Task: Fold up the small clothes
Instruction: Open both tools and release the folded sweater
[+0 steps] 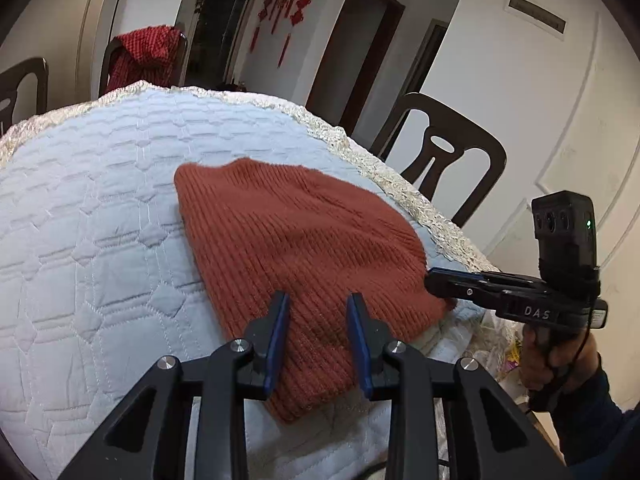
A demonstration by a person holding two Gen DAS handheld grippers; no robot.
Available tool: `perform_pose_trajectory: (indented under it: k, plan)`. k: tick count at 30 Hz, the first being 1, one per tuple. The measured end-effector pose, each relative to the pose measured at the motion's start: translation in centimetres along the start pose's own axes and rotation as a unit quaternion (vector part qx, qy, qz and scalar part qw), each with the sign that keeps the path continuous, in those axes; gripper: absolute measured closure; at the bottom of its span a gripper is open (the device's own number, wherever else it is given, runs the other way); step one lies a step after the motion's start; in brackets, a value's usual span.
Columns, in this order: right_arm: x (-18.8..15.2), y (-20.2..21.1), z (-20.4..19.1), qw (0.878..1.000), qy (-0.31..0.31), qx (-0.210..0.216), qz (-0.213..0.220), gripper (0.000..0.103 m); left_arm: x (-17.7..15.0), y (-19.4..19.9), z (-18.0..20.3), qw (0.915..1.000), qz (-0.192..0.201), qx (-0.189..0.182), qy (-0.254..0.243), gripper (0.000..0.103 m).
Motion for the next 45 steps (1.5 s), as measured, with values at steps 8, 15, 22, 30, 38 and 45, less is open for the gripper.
perform_pose_trajectory:
  k: [8,15,22,30,38,45]
  plan:
    - [0.9,1.9,-0.8,1.0,0.017,-0.012,0.015,0.095,1.3,1.2,0.1,0.9999,0.008,0.013,-0.006,0.071]
    - [3.1,-1.6,0.8,0.999,-0.041,-0.013,0.01,0.093,2.6,-0.9,-2.4,0.9988,0.004,0.048,0.004,0.071]
    - [4.0,-2.8,1.0,0.998,-0.054,-0.014,0.0,0.093,2.7,-0.4,-2.4,0.9988,0.008,0.047,0.007,0.071]
    - [6.6,-4.4,0.7,0.998,-0.052,-0.022,0.009,0.093,4.7,-2.9,-5.6,0.9962,0.001,0.084,0.022,0.069]
    - [5.9,-5.7,2.1,0.996,-0.084,-0.004,0.003,0.092,4.6,-3.0,-6.2,0.997,0.006,0.067,0.04,0.068]
    - [6.3,-1.7,0.8,0.998,-0.046,-0.017,0.031,0.09,4.5,-0.3,-4.2,0.9973,0.019,0.067,0.021,0.068]
Point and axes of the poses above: each gripper's, at about its wrist camera, not at the fingertips, and y roughly against the way its jaws point, z to its right, x to its top, the point moved 8 cm from there along -y, roughly the way its jaws point, and after that the axes turned 15 degrees about -x, right-handed, at the moved point
